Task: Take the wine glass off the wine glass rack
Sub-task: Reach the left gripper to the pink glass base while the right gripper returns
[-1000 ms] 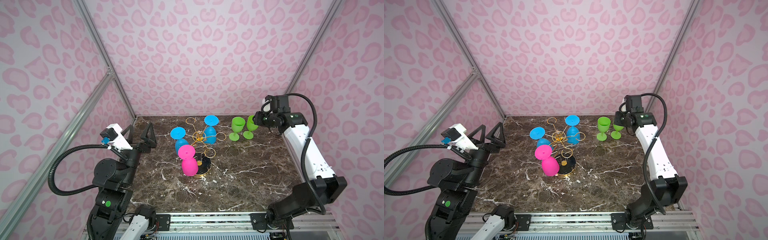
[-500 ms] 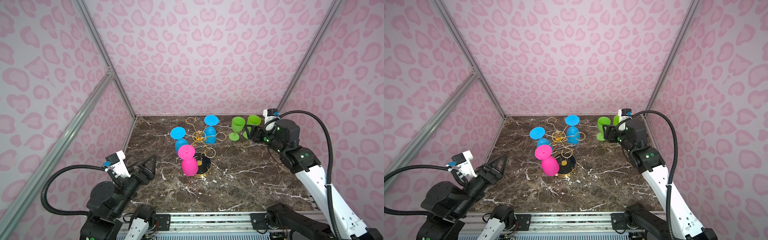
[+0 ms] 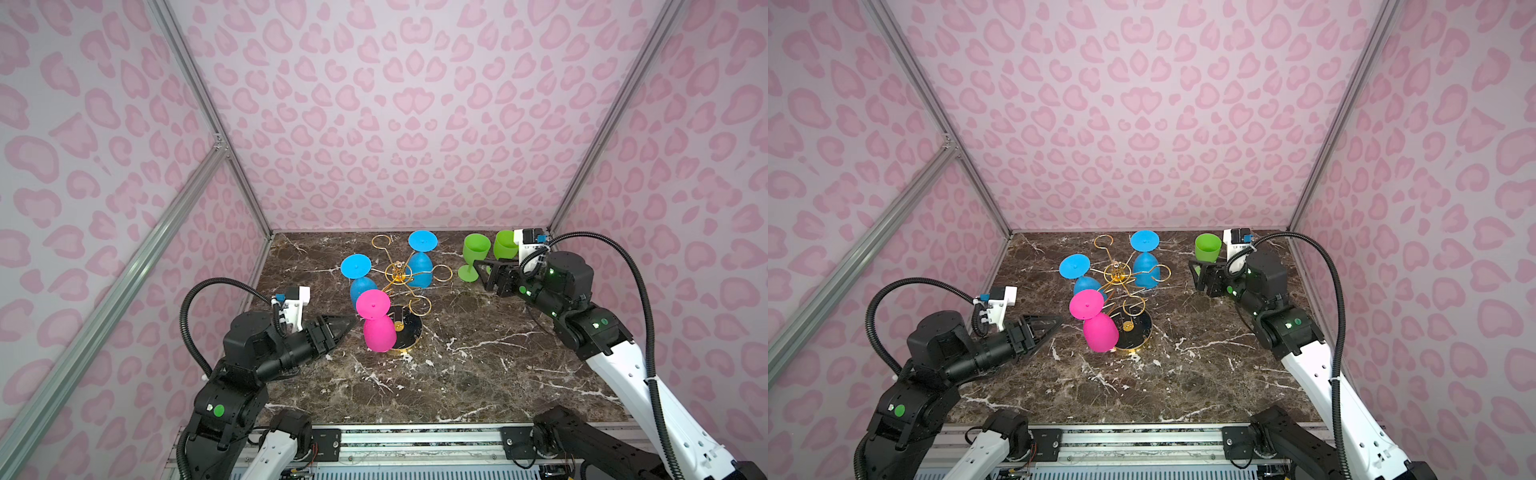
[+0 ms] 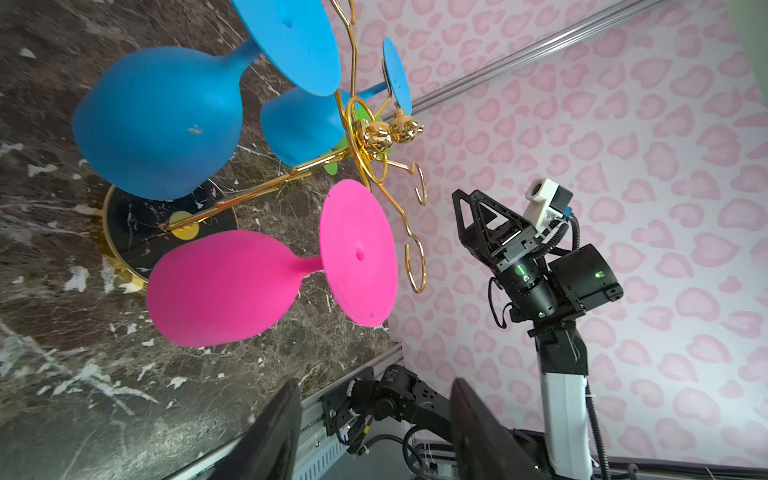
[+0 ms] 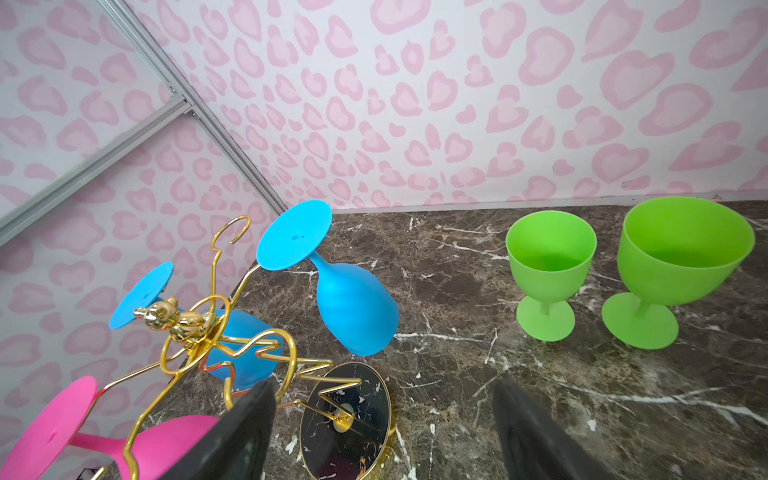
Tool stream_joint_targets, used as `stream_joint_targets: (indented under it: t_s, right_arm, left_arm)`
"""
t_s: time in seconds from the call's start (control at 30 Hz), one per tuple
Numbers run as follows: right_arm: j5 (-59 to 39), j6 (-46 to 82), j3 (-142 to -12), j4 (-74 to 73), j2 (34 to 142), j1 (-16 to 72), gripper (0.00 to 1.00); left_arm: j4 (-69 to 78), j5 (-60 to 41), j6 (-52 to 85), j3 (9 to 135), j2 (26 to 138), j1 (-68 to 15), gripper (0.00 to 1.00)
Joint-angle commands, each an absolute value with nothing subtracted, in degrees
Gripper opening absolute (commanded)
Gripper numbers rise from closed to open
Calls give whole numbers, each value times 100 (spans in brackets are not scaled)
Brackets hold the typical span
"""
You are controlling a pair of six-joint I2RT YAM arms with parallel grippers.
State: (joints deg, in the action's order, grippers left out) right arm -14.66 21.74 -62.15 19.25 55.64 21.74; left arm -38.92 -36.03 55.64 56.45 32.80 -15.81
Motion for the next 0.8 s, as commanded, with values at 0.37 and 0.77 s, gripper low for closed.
stream_joint_targets:
  t_s: [0.37, 0.77]
  right_arm:
    - [-1727, 2172, -6073, 1502, 5217, 2204, 98]
    - [-1723, 2201, -5985, 1468, 5150, 2206, 98]
  left_arm:
    - [-3363, -4500, 5553, 5784, 4137, -1573, 50]
    - [-3175, -4281, 5623, 5549, 4173, -1575, 41]
